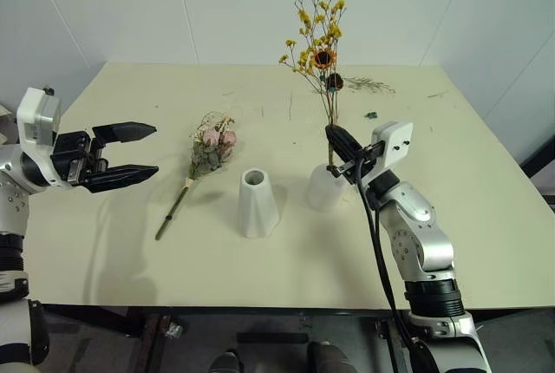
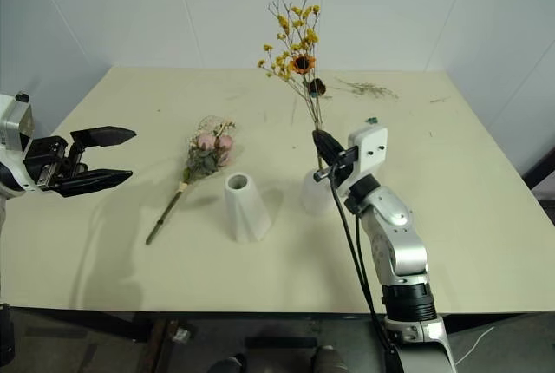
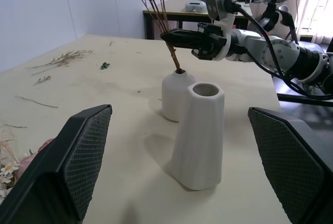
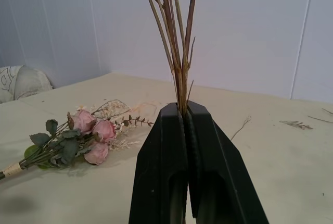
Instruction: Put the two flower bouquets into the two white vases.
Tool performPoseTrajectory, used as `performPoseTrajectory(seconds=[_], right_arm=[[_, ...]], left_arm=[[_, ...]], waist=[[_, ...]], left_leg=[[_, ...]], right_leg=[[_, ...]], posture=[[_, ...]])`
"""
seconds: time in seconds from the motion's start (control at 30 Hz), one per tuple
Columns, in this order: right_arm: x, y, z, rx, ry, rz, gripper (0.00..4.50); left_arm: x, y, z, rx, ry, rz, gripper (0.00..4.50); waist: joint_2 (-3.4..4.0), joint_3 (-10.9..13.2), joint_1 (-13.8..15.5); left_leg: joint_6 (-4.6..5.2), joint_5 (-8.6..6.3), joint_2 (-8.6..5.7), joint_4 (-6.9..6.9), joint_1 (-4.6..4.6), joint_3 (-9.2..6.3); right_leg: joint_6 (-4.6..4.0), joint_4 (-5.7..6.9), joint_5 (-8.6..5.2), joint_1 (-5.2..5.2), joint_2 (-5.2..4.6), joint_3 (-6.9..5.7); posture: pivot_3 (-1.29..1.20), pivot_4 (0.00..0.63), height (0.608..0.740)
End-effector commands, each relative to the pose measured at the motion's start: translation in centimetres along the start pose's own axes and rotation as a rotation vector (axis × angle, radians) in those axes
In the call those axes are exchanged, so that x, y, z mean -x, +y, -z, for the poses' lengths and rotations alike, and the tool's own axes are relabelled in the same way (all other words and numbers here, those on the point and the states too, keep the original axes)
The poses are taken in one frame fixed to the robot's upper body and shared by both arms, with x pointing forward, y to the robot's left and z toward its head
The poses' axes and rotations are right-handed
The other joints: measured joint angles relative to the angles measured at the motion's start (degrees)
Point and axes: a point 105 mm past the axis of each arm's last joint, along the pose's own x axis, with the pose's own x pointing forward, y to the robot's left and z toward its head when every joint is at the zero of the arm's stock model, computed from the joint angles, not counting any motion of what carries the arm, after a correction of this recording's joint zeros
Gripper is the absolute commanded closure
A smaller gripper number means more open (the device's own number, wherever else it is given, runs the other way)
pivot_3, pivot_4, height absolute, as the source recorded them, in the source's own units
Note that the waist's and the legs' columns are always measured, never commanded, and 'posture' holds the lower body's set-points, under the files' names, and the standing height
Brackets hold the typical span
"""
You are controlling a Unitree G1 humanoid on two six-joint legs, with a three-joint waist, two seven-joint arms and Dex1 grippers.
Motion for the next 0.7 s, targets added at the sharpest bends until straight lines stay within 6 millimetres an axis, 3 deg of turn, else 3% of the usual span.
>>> performPoseTrajectory(seconds=[0.03,0.37,0.7], right_arm=[[0.2,-0.4,-0.6,0.002,-0.022,0.015,4.49],[0.1,-0.5,-1.9,0.002,-0.053,0.006,4.49],[0.1,-0.7,-1.9,0.007,-0.048,0.003,4.49]], left_arm=[[0.4,-1.4,-1.2,-0.051,-0.006,0.107,0.0],[0.3,-1.4,-1.2,-0.049,-0.012,0.11,0.0],[0.2,-1.4,-1.2,-0.049,-0.011,0.113,0.0]], waist=[[0.0,0.0,0.0],[0.0,0.0,0.0],[0.0,0.0,-0.1]], left_leg=[[0.0,0.0,0.0,0.0,0.0,0.0],[0.0,0.0,0.0,0.0,-0.01,0.0],[0.0,0.0,0.0,-0.01,-0.01,0.0]], right_leg=[[0.0,0.0,0.0,0.0,0.0,0.0],[0.0,-0.01,0.0,0.0,0.0,0.0],[-0.01,-0.01,0.0,-0.01,0.0,0.0]], posture=[[0.0,0.15,0.74],[0.0,0.15,0.74],[0.0,0.15,0.74]])
